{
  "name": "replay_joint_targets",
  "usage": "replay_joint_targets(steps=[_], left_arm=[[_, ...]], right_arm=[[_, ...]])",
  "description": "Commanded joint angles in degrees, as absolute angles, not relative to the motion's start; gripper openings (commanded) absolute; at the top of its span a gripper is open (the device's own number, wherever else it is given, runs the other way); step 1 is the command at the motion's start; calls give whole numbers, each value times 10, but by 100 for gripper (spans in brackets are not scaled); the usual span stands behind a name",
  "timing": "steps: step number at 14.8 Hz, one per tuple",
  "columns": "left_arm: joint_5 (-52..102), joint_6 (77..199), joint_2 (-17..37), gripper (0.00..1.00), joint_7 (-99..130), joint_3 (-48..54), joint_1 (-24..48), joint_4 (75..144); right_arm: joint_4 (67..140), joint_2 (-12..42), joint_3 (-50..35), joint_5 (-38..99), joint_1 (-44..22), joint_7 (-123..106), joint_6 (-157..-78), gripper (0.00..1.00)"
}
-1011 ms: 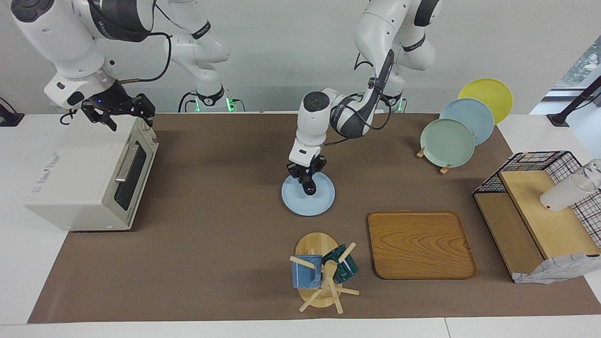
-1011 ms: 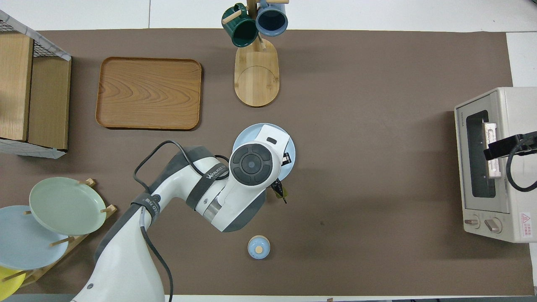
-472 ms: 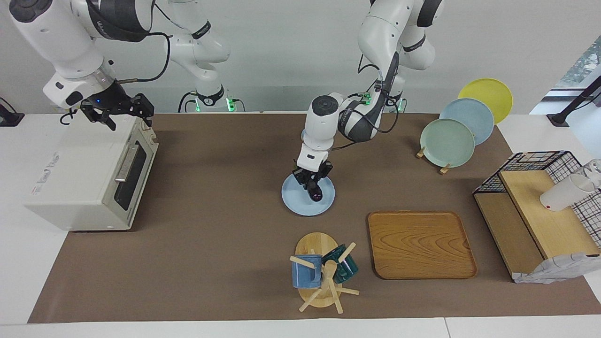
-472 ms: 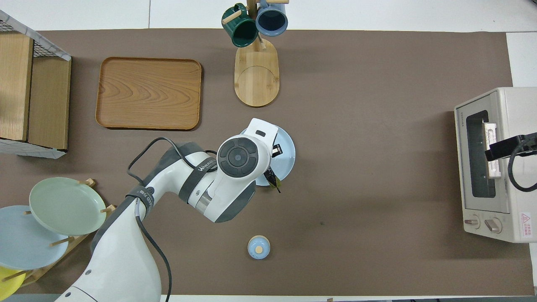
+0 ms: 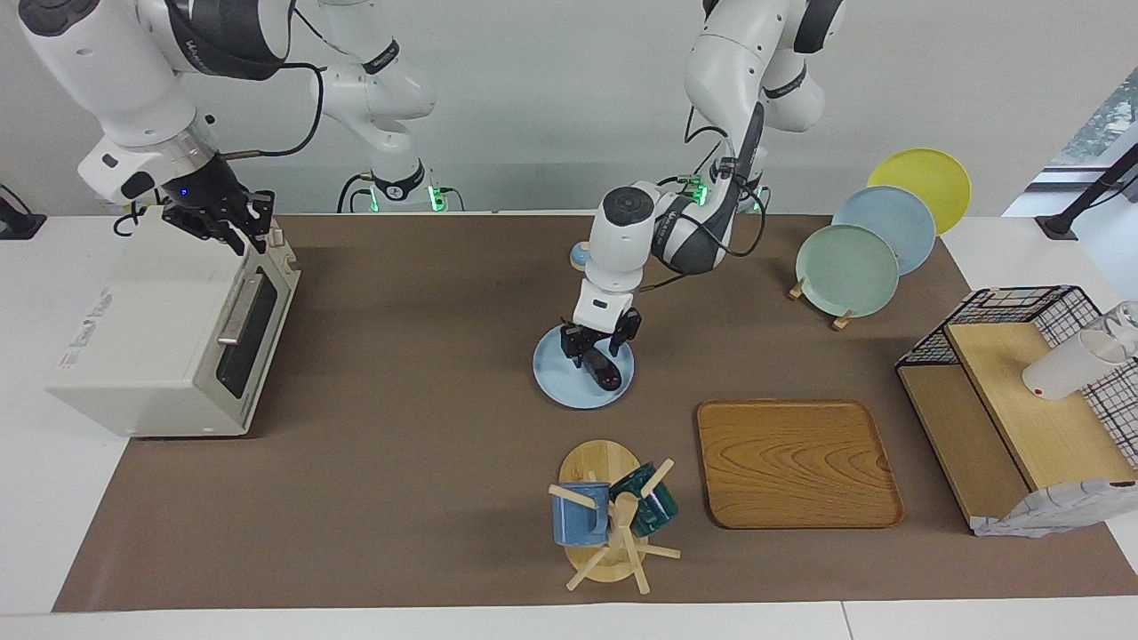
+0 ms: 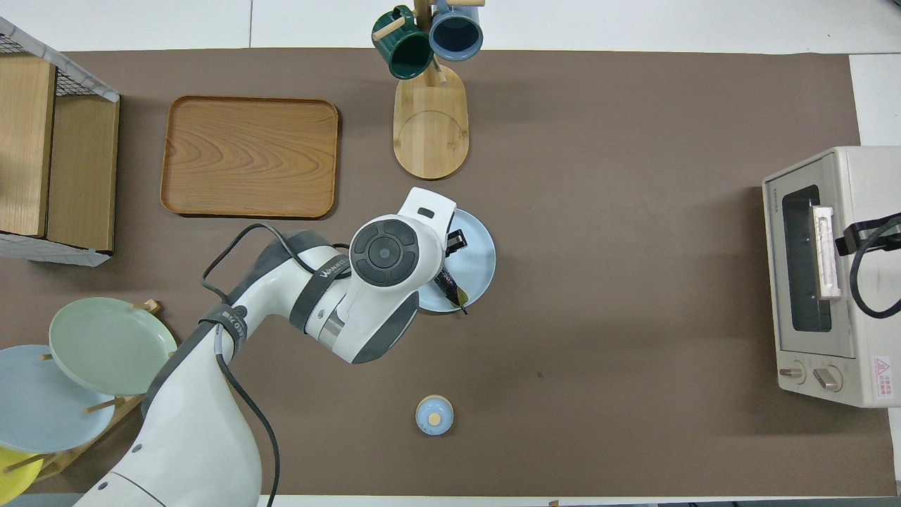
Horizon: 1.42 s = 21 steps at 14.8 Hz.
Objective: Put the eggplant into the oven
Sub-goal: 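Open the left gripper and withdraw it back to rest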
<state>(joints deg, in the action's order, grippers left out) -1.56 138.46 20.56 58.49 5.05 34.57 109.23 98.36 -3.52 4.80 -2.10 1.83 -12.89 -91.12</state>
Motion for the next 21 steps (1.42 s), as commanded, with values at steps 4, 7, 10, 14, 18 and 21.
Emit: replay_joint_targets(steps=[4, 7, 10, 14, 18, 21], left_arm=[[-25, 1240, 177, 100, 528, 53, 269, 1006], [-25, 1167, 176, 100, 453, 53, 225, 956], [-25, 1141, 163, 100, 344, 53, 168, 951], [-25, 1096, 160, 100, 232, 51, 105, 928], [-25, 1062, 135, 100, 175, 50, 69, 924], [-26, 1030, 106, 100, 136, 49, 64, 927]], right_arm=[[1042, -56, 46, -54, 24, -122, -1002, 0], [1075, -59, 46, -54, 26, -123, -1047, 0], [1079, -51, 47, -54, 43, -127, -1059, 0], [1099, -54, 47, -54, 46, -120, -1066, 0], [1106, -57, 47, -54, 55, -128, -1061, 0], [1145, -75, 47, -54, 51, -126, -1077, 0]])
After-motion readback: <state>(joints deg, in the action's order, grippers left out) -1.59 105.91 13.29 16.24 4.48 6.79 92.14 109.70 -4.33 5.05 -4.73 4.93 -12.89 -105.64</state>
